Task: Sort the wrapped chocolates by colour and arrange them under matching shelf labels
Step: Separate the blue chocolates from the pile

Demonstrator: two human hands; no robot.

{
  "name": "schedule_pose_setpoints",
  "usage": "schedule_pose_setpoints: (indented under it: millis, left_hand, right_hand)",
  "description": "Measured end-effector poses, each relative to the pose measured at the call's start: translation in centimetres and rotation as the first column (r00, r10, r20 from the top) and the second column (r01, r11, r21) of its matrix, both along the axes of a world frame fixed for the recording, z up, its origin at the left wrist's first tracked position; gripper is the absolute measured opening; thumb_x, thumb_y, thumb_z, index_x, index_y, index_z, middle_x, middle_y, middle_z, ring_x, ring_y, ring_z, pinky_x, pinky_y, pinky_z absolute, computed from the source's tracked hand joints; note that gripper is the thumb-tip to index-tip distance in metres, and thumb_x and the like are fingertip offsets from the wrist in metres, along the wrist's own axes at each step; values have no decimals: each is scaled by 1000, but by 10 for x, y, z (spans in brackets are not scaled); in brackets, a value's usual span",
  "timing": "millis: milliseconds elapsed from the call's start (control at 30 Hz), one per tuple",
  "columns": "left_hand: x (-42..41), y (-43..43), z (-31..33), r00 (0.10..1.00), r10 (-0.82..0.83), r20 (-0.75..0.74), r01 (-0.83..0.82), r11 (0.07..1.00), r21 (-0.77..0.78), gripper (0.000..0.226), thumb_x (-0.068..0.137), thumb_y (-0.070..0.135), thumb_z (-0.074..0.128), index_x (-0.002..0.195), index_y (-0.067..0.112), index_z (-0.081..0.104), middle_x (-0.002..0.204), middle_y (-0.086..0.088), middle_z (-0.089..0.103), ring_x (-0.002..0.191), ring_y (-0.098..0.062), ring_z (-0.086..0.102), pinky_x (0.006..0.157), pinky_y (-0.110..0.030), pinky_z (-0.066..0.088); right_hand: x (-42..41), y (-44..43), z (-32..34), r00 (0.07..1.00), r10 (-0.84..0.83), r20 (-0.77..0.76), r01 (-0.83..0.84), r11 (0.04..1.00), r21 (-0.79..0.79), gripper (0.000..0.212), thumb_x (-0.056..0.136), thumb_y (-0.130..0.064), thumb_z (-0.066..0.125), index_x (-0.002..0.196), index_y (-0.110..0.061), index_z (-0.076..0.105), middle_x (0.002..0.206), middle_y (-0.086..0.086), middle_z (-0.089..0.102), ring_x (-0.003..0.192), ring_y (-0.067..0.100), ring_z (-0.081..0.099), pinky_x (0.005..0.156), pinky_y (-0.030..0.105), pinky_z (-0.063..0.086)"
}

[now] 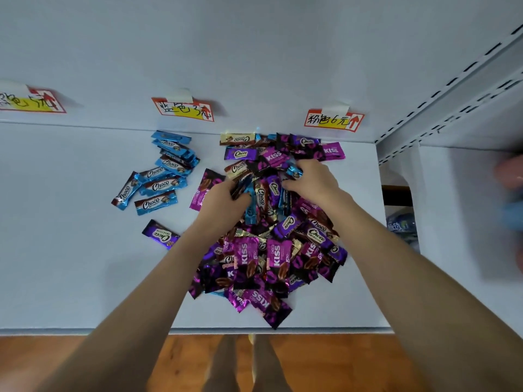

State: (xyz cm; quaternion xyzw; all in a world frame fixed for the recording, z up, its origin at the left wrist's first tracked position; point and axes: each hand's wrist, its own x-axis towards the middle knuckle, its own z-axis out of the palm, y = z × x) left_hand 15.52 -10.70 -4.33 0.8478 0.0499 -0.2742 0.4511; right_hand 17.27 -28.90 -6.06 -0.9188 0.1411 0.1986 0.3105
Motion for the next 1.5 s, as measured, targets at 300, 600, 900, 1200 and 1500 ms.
schedule_pose_setpoints:
  millis: [300,600,900,1200,1500]
  left_hand:
    - [-4,-5,-3,998,-50,26,51,999,-16,6,93,9,47,97,9,44,67,-2,48,51,-13,44,37,-14,33]
    - [-5,-11,-5,992,-96,83,94,995,20,10,90,19,59,94,11,55,72,1,56,55,-11,49,45,-16,39]
    - [-2,-18,-9,994,-16,108,16,1000,1,13,90,17,60,78,13,56,55,1,49,43,-10,40,35,-9,29]
    - [3,-52,-5,960,-208,190,226,971,-81,38,86,20,66,122,14,58,99,7,60,90,-9,56,66,-7,36]
    - [-2,-36,11,962,-174,212,189,981,-51,22,88,26,63,68,22,54,54,3,47,40,-2,40,39,-11,29]
  right_hand:
    - [-6,-15,8,1000,-23,11,21,987,162,31,84,-23,64,61,-21,43,63,-5,45,56,8,41,49,25,26]
    - [-4,-12,1,995,93,-47,-87,989,116,23,77,-22,72,79,-13,51,64,-7,45,56,5,42,47,18,27]
    - [-8,-24,15,996,95,-3,-92,977,193,26,86,-17,62,67,-24,45,68,-7,46,59,3,42,50,16,31]
    - [-33,-37,38,994,-11,106,-31,920,391,20,90,-21,57,98,-3,54,88,10,56,81,16,52,72,25,43]
    - [-38,-20,43,962,-239,133,129,825,550,8,93,-22,53,85,-21,53,86,-4,62,72,-4,65,60,11,50]
